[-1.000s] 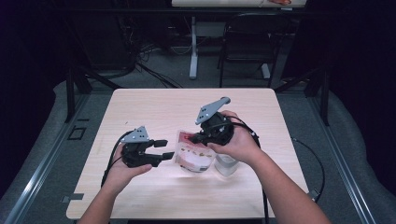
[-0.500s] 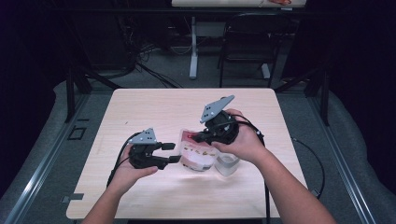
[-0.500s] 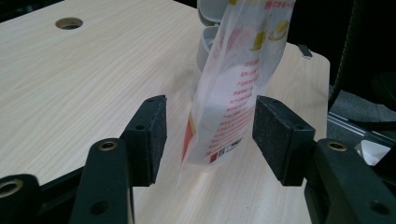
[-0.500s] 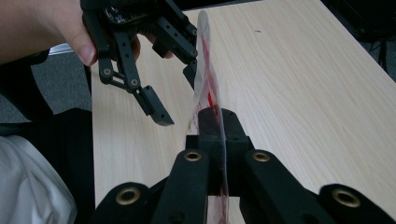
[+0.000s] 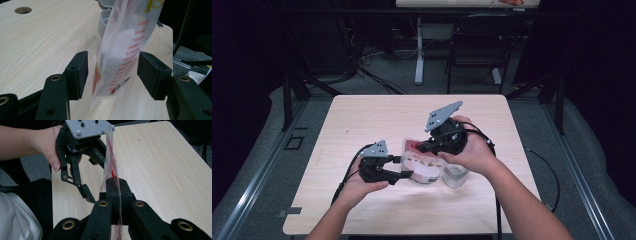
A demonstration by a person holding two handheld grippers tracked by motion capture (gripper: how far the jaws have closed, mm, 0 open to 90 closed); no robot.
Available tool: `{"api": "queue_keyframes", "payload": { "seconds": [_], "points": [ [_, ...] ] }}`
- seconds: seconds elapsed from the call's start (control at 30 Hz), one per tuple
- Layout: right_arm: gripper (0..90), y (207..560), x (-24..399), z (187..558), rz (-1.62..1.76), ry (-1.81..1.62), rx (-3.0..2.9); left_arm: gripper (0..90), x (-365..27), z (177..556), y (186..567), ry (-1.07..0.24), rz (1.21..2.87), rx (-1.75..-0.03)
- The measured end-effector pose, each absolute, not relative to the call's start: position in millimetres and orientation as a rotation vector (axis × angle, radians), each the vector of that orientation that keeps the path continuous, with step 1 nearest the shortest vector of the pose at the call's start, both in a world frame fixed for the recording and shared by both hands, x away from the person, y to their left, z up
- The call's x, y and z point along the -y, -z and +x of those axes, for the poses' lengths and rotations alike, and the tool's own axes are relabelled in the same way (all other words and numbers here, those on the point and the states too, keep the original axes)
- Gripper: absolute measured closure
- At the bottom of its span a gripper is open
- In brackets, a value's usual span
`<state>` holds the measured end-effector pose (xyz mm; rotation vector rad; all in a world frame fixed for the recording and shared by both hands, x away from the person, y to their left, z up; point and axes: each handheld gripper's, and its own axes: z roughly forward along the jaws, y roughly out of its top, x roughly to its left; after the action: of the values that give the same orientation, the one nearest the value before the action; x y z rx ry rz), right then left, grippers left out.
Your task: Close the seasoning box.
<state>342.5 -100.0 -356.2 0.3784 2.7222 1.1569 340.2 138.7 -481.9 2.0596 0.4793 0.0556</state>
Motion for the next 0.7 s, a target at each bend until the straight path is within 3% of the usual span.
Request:
{"api": "queue_keyframes", "payload": {
  "seconds": [0.7],
  "points": [
    [89.9, 355.2, 100.0, 341.3, 0.364, -1.161, -2.725, 40.0, -127.4, 344.0, 498.9, 0.005, 2.050, -0.449]
  ]
}}
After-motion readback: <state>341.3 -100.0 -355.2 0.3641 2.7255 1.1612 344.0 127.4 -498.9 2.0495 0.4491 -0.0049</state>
